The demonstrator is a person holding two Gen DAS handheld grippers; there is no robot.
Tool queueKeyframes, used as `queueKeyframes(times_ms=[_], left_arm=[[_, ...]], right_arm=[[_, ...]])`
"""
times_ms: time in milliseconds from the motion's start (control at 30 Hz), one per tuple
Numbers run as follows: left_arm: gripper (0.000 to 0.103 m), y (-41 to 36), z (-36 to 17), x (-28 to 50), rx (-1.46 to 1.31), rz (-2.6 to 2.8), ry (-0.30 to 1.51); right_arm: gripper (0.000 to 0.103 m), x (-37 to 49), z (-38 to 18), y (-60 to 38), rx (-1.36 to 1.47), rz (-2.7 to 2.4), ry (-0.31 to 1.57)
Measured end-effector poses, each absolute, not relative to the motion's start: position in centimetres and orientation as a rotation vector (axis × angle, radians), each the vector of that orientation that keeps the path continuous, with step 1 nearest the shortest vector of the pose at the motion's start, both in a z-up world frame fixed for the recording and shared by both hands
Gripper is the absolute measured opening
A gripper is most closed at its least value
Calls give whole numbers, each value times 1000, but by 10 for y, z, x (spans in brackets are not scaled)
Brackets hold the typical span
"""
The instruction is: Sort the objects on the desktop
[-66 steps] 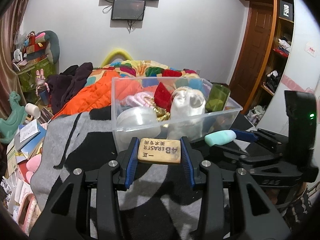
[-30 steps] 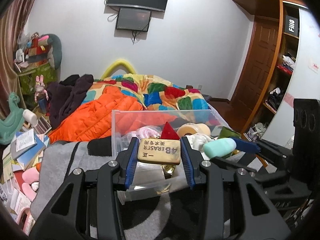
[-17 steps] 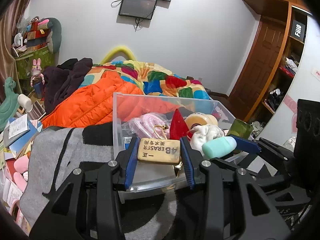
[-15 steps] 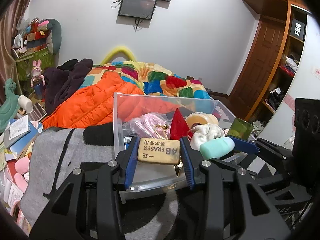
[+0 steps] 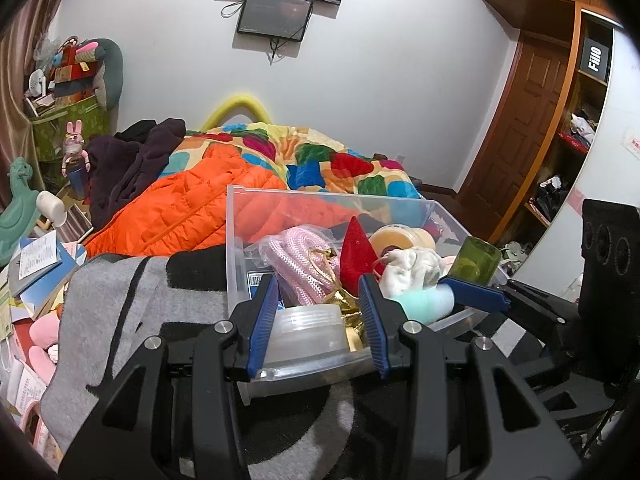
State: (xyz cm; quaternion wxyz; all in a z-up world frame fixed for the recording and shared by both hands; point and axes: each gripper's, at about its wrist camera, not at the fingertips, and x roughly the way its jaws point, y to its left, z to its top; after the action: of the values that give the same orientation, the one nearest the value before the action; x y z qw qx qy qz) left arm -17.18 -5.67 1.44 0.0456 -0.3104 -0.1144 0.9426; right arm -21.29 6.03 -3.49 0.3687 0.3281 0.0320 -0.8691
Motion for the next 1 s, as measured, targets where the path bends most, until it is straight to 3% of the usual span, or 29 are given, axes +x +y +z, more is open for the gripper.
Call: queueKeyframes(times_ms=[233,367,500,633,700,833,900,1000], left_arm=[[41,-56,20,-167,-924,2877,-356],[47,-55,26,-160,-893,2883,-352],[56,-52,34,-151,-853,2894,-344],[58,-47,39,-143,-828,2902,-331],[70,-45,40,-138,-818,2911,-329],[71,-38,42,-128,-794,2940,-296],[79,-34,41,-123,-791,2955,-287],[82,-28,38,-115,-784,2958,-287]], right_arm=[[71,-202,-25,63,783,-2243,94],[74,-196,-17,71,745,-2266,95],[81,-188,-11,81,704,-2303,83],[83,-179,-7,93,672,-2335,77],[85,-175,-6,97,662,-2346,86],[87,-169,-1,104,643,-2368,109],[88,-168,-1,109,639,-2378,108],[92,-166,0,116,638,-2409,117]])
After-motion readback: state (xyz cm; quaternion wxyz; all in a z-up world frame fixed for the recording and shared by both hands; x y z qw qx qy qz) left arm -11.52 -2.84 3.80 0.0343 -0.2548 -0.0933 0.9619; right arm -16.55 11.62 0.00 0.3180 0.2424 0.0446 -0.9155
